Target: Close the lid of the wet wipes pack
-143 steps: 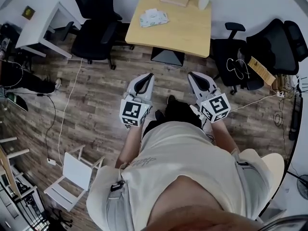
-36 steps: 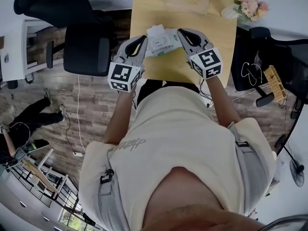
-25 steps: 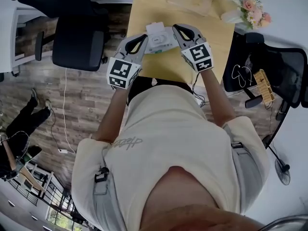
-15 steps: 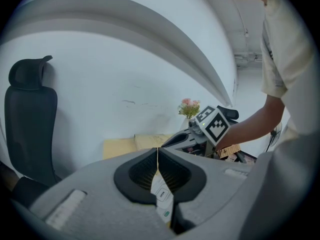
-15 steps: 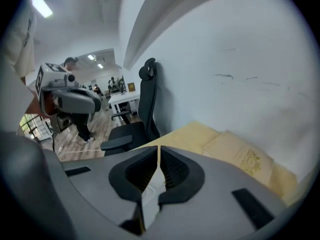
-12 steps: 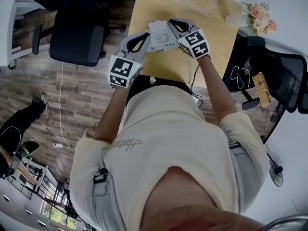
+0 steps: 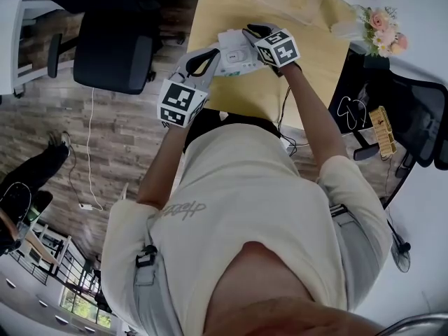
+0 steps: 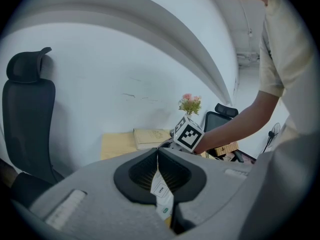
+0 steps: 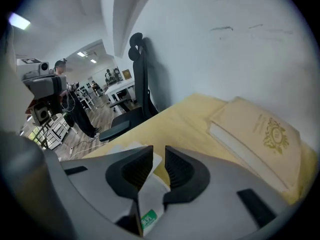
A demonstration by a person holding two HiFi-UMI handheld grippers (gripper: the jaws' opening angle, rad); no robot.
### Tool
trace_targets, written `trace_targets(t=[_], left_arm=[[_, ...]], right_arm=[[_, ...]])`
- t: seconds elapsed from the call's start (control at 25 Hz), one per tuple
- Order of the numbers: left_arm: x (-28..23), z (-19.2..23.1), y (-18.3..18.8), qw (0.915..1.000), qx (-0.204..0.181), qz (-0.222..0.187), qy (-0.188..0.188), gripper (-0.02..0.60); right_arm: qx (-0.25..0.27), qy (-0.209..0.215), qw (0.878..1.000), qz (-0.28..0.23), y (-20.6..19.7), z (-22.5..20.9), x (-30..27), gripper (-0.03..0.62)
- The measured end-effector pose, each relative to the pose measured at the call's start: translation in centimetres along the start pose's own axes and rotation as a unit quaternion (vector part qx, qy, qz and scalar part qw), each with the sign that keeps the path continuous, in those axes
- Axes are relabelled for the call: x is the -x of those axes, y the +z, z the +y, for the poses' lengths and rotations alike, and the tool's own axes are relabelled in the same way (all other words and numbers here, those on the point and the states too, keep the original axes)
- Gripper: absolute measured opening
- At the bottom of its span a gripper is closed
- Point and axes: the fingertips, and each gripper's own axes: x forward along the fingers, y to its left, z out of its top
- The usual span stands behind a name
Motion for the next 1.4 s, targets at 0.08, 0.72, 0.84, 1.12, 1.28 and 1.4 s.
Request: trace_targets(t=[0.08, 0.72, 0.84, 1.12, 1.28, 1.4], left_arm=[[-0.1, 0.1, 0.0, 1.0000, 0.000, 0.002, -0.001, 0.017], [-0.5, 1.0, -0.9, 0.9998, 0.012, 0.015, 0.003, 0.017], [-0.3, 1.1, -0.9, 0.9998, 0.011, 0.015, 0.004, 0.017], [0.0, 1.0, -0.5, 0.9999, 0.006, 0.011, 0.004, 0.017], [0.4, 0.9, -0.2, 1.0000, 0.002, 0.006, 0.004, 0.017], [0.6, 0.5, -0.1, 1.0000, -0.002, 0.005, 0.004, 0.017]], right_arm=[[-0.011, 0.010, 1.000, 0.015, -0.6, -0.3, -0.8, 0.057], [-0.078, 0.130, 0.985, 0.077, -2.2, 0.3, -3.9, 0.057], [-0.079, 0.137, 0.985, 0.072, -1.8, 0.5, -3.7, 0.057], [-0.038, 0.118, 0.991, 0.056, -0.8, 0.7, -2.6, 0.052], [-0.020, 0.113, 0.992, 0.043, -0.1, 1.2, -1.8, 0.044], [-0.011, 0.110, 0.993, 0.036, -0.1, 1.6, -1.0, 0.044]])
